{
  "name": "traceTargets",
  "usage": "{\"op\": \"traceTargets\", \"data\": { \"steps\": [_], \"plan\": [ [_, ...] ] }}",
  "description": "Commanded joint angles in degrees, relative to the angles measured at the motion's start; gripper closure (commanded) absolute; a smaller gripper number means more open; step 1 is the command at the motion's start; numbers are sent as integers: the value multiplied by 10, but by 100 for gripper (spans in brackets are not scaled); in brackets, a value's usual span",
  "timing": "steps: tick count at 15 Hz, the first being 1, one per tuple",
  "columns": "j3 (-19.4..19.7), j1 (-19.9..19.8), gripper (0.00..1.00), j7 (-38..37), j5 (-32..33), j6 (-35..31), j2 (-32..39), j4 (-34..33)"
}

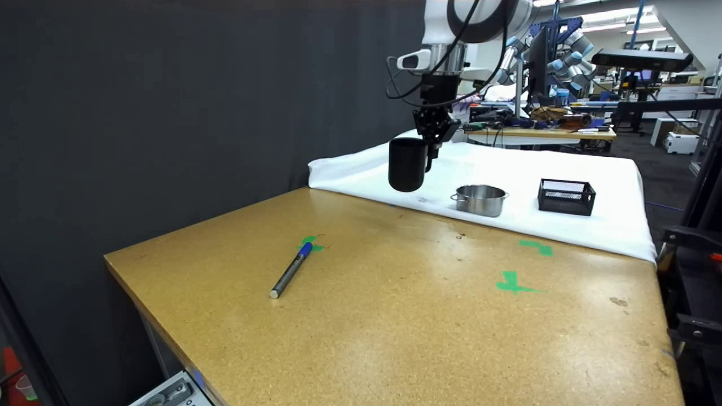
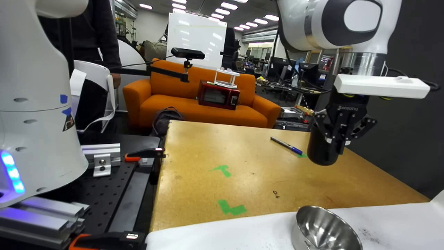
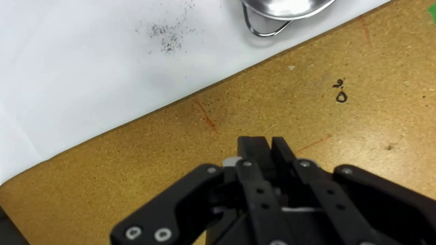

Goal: Place the cup close to the sheet

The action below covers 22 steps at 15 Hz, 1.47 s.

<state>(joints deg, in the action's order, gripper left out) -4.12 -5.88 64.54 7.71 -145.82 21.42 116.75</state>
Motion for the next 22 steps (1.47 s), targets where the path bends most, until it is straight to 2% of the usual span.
{"op": "traceTargets", "data": {
  "steps": [1,4,9,11,12,13,14,15,16,22],
  "plan": [
    [-18,-9,95,54,-21,47,59,-85],
    [-22,-6,95,68,-16,61,109,-129],
    [-8,7,95,48,15,45,167,-165],
    [-7,10,95,47,24,43,178,-174],
    [-9,21,95,37,28,59,156,-166],
    [-11,25,92,35,33,61,154,-168],
    [-12,29,56,32,35,63,151,-170],
    [-14,36,56,29,37,68,147,-174],
    [-16,42,50,27,38,71,142,-175],
    [-14,41,8,38,36,70,147,-175]
  ]
}}
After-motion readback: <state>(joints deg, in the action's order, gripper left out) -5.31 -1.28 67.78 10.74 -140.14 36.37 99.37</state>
